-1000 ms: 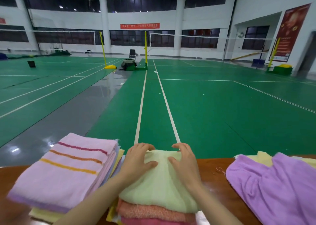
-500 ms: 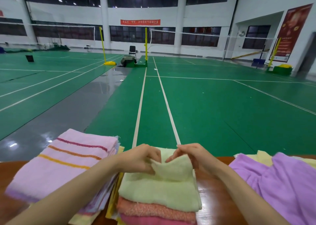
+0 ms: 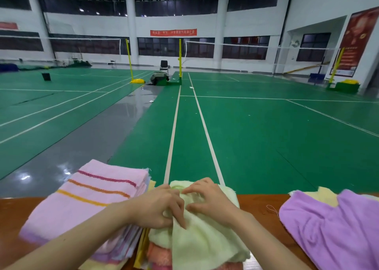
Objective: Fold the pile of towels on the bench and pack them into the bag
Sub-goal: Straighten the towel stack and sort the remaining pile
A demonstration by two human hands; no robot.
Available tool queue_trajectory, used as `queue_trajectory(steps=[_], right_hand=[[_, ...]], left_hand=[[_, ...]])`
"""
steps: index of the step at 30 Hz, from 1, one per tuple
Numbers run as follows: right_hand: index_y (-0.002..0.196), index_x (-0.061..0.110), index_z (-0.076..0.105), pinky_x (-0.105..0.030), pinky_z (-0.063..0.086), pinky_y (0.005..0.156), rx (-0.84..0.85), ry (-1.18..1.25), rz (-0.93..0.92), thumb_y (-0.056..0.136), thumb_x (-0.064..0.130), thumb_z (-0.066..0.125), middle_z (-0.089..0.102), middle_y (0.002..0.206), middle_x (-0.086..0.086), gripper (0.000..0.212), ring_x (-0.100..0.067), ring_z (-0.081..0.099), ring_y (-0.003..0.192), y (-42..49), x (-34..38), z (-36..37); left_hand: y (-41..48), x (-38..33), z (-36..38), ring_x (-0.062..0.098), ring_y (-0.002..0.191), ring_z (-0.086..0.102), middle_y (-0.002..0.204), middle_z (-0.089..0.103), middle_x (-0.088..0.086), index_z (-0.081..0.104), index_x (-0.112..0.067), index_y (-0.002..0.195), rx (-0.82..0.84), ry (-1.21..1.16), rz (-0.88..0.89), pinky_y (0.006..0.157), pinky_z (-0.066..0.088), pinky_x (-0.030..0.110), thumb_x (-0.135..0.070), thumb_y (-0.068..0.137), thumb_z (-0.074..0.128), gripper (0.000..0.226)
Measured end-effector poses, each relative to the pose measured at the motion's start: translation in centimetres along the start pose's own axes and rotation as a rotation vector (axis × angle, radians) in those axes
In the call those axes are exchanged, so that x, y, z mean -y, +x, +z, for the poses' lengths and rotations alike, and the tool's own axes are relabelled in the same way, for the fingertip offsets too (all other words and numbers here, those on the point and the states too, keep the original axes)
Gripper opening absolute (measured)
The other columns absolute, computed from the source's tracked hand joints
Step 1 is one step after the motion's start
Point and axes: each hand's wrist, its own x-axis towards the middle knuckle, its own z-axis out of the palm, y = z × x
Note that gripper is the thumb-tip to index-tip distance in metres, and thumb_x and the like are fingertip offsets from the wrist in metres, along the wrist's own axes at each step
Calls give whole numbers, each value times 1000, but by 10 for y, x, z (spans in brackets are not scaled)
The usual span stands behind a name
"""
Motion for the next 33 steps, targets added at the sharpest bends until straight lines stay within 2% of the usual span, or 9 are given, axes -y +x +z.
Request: queue_trajectory(steps=[4, 7, 11, 13, 16, 19, 22, 27, 33], right_hand=[[115, 29, 62, -24, 27, 90, -30, -128, -34, 83, 35, 64, 54, 108, 7, 33, -13, 36, 107, 9, 11, 5], [96, 31, 58, -27, 34, 87, -39, 28, 15, 78, 26, 66, 50, 98, 9, 20, -14, 43, 102, 12, 15, 5], [85, 38, 46, -29, 40, 74, 3, 121, 95, 71, 30, 66, 49, 85, 19, 25, -18, 47, 91, 16, 14, 6], [96, 39, 49, -31, 41, 84, 18, 139, 139, 74, 41, 65, 55, 96, 18, 28, -18, 49, 98, 19, 14, 4], [111, 25, 55, -34, 29, 93, 31, -118, 182, 93, 49, 42, 59, 112, 2, 33, -20, 42, 111, 24, 16, -3], [93, 26, 56, -37, 27, 93, 113, -286, 169, 92, 52, 39, 59, 104, -4, 32, -24, 41, 105, 31, 17, -9], [81, 26, 53, -36, 29, 90, 218, -160, 154, 88, 42, 50, 56, 88, 4, 18, -19, 46, 90, 37, 21, -15], [71, 24, 46, -28, 36, 66, 190, 202, 123, 85, 21, 54, 48, 72, 6, 17, -11, 43, 69, 42, 20, -19], [79, 25, 48, -18, 32, 51, 112, 301, 87, 90, 19, 52, 50, 62, 10, 13, 0, 42, 49, 43, 18, -16]], left_hand=[[-5, 8, -13, -7, 91, 48, 82, 61, -28, 71, -31, 80, -91, -201, -120, 93, 21, 7, 0, 66, 44, 43], [-10, 13, -22, 3, 92, 56, 82, 69, -14, 70, -36, 58, -206, -475, -212, 88, 38, 16, 2, 57, 41, 47], [-12, 14, -32, 15, 81, 62, 77, 70, 2, 67, -25, 49, -267, -784, -300, 79, 48, 25, 0, 58, 47, 33], [-12, 14, -32, 16, 80, 62, 77, 70, 3, 70, -26, 52, -226, -772, -271, 82, 50, 30, -2, 59, 48, 33], [-10, 13, -30, 16, 83, 64, 80, 71, 2, 73, -30, 61, -183, -723, -238, 87, 50, 31, -10, 62, 49, 31], [-6, 12, -30, 15, 80, 64, 82, 71, 8, 74, -22, 70, -221, -724, -261, 82, 49, 28, -28, 59, 52, 25], [-2, 12, -31, 7, 72, 60, 74, 68, 3, 71, -14, 74, -245, -720, -292, 74, 47, 25, -20, 68, 52, 21], [7, 14, -28, 3, 78, 63, 81, 70, -6, 70, -14, 84, -322, -685, -311, 76, 50, 20, 5, 86, 44, 33], [12, 21, -18, 6, 91, 61, 101, 62, -3, 72, -24, 78, -369, -672, -372, 83, 48, 20, -16, 74, 48, 26]])
